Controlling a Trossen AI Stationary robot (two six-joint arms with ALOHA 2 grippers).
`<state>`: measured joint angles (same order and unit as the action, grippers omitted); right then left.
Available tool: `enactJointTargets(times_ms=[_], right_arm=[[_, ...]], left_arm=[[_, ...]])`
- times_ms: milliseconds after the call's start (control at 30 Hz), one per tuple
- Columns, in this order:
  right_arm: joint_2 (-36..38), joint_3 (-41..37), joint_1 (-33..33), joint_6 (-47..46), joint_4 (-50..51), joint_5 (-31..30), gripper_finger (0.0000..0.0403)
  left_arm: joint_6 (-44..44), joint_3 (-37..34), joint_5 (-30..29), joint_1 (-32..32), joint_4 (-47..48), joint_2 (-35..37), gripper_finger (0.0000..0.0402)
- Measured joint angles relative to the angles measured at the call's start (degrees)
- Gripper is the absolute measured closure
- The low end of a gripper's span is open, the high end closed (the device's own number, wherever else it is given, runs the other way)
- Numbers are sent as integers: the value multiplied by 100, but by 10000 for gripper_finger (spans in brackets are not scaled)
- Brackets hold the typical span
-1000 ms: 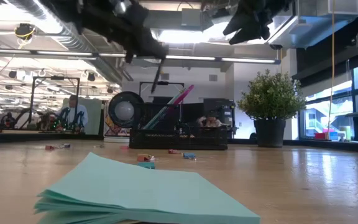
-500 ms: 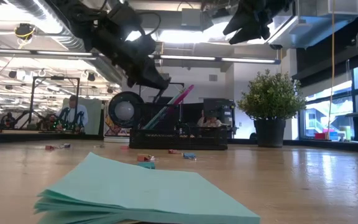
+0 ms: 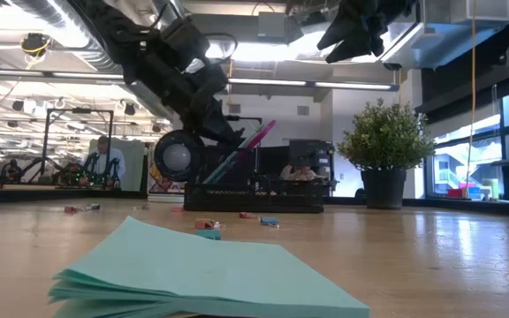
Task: Pick and place office supplies into organizer
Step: Put the black pen into the black desk organizer
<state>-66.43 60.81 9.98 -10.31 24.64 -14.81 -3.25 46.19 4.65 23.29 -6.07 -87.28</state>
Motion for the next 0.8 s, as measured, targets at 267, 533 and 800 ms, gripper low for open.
enactJointTargets(times_ms=[267, 533, 800], right_arm=[[0, 0, -2, 2, 0, 0, 140], [-2, 0, -2, 2, 2, 0, 140], [-2, 2, -9, -547, 37, 81, 140]], left_arm=[[118, -1, -3, 0, -12, -1, 328], [99, -2, -1, 0, 4, 108, 287], [-94, -2, 98, 5, -131, 1300, 277]])
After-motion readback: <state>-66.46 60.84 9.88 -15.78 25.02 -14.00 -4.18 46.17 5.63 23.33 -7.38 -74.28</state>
